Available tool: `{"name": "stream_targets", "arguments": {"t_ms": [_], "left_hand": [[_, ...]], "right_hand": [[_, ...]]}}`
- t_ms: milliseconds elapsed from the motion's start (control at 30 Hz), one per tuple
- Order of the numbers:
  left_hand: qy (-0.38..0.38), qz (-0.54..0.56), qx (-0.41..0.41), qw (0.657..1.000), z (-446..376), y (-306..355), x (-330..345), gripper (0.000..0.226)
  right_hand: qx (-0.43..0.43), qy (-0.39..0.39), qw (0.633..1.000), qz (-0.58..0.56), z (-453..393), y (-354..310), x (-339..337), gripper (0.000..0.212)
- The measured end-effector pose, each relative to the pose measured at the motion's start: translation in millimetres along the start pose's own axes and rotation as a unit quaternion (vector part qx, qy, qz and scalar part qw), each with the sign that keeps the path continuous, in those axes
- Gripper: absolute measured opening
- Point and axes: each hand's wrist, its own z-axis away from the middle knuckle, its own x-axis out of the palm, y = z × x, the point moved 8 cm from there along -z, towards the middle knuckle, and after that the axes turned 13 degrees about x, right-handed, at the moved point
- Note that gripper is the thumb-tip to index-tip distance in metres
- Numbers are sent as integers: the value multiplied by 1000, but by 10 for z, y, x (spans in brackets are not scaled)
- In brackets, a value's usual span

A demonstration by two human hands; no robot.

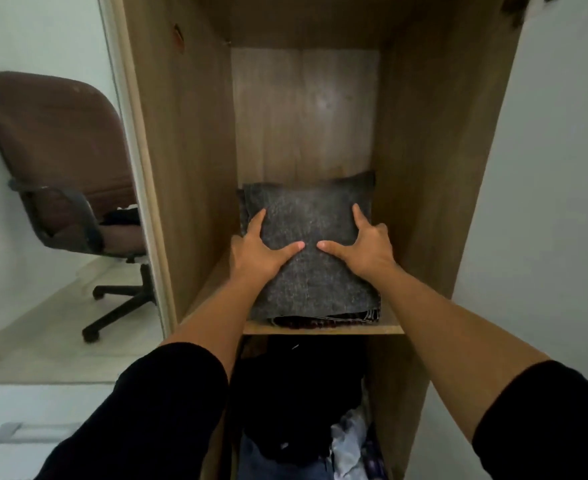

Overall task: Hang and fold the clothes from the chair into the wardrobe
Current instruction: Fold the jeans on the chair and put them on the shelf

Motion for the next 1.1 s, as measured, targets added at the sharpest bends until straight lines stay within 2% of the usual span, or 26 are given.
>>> {"name": "stream_targets", "arguments": {"t_ms": [200,367,600,800,900,1000,1100], "left_hand": [[-57,-9,-35,998,-843,-641,687,105],[-129,-64,-47,989,-1425,-1055,1224,105],[-121,-60,-51,990,-2101,-1391,1546,114],[-138,-52,-74,986,-2358,-1553,1703,115],[-156,-14,-97,983,-2379,-1588,1713,104],[-153,95,-133,975,-2312,-1558,1673,85],[-131,170,-136,967,-2116,-1480,1556,78]], "right_hand": [[38,-35,999,5,-1047,199,548,106],[71,-89,993,-7,-1809,527,1107,105],[65,-89,994,-26,-2594,511,1396,104],[85,-107,990,-20,-2872,544,1546,104],[99,-132,985,-51,-2870,567,1568,104],[126,-156,975,-98,-2744,651,1487,105],[139,-193,957,-164,-2513,694,1386,102]]}}
